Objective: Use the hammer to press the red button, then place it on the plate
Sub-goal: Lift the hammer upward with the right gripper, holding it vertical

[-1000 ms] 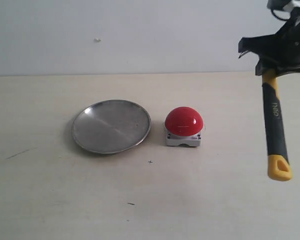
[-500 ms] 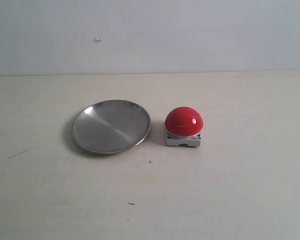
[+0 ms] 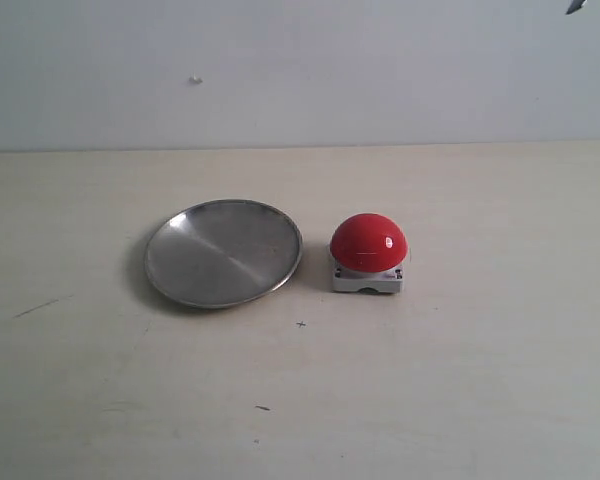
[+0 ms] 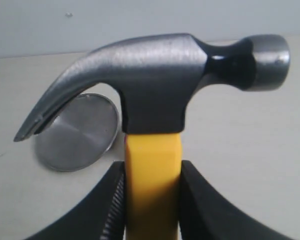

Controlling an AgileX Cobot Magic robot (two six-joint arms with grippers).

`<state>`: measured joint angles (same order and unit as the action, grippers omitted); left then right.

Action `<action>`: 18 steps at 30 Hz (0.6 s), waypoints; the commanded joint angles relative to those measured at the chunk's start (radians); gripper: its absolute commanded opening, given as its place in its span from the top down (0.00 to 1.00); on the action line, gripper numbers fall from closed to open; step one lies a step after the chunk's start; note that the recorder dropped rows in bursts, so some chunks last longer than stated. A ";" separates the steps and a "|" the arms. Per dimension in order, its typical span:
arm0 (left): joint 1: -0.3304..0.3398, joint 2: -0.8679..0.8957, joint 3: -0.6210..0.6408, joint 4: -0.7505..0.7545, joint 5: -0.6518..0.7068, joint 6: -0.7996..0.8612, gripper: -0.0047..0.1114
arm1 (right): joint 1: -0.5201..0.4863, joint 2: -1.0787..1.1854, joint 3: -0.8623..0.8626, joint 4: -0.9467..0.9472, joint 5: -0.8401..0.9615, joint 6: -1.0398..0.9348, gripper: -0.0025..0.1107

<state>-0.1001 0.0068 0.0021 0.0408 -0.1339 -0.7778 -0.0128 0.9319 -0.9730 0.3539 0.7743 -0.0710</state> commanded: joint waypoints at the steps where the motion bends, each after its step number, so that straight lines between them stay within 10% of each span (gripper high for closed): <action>1: -0.022 -0.007 -0.002 0.229 -0.107 -0.357 0.96 | 0.002 0.022 0.045 0.281 -0.119 -0.239 0.98; 8: -0.016 0.133 -0.065 0.712 -0.443 -0.789 0.96 | 0.002 0.090 0.050 0.466 -0.118 -0.402 0.98; 18: -0.004 0.767 -0.261 0.994 -0.637 -0.806 0.81 | 0.002 0.103 0.050 0.485 -0.112 -0.426 0.98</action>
<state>-0.1035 0.6160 -0.2196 0.9845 -0.6866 -1.5898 -0.0128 1.0398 -0.9161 0.8019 0.7061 -0.4801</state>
